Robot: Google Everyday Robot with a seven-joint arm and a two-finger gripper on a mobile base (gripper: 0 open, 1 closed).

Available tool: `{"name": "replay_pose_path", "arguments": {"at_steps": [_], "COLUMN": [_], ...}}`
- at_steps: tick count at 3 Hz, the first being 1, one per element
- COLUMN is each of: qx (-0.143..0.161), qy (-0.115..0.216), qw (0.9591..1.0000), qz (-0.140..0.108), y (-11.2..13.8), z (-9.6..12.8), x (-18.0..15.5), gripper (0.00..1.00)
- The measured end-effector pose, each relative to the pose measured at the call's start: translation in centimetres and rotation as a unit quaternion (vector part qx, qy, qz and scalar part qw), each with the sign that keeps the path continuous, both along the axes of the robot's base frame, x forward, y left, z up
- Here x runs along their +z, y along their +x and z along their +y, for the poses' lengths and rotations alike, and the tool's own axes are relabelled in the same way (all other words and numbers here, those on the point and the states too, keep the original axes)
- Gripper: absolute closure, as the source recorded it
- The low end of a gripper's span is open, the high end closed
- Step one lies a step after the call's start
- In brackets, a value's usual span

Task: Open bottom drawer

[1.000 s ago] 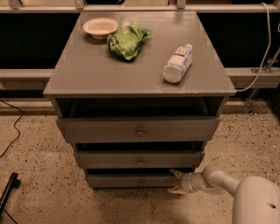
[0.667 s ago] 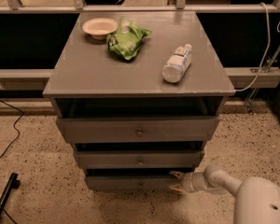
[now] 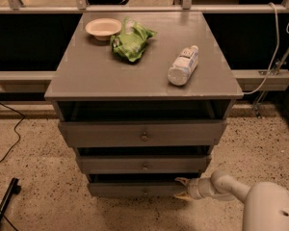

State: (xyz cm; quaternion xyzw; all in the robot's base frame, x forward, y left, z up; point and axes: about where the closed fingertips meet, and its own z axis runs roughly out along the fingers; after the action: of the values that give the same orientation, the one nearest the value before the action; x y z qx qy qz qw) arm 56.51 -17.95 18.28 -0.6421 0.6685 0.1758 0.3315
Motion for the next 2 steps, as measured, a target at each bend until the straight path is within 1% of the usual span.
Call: {"name": "replay_pose_path", "arguments": {"at_steps": [1,2], "qx": [0.000,0.000], "qy": [0.000,0.000], "qw": [1.0000,1.0000], "qz": [0.000,0.000], "y": [0.00,0.00], "z": [0.01,0.01], "x": [0.15,0.30], "gripper": [0.35,0.13]}}
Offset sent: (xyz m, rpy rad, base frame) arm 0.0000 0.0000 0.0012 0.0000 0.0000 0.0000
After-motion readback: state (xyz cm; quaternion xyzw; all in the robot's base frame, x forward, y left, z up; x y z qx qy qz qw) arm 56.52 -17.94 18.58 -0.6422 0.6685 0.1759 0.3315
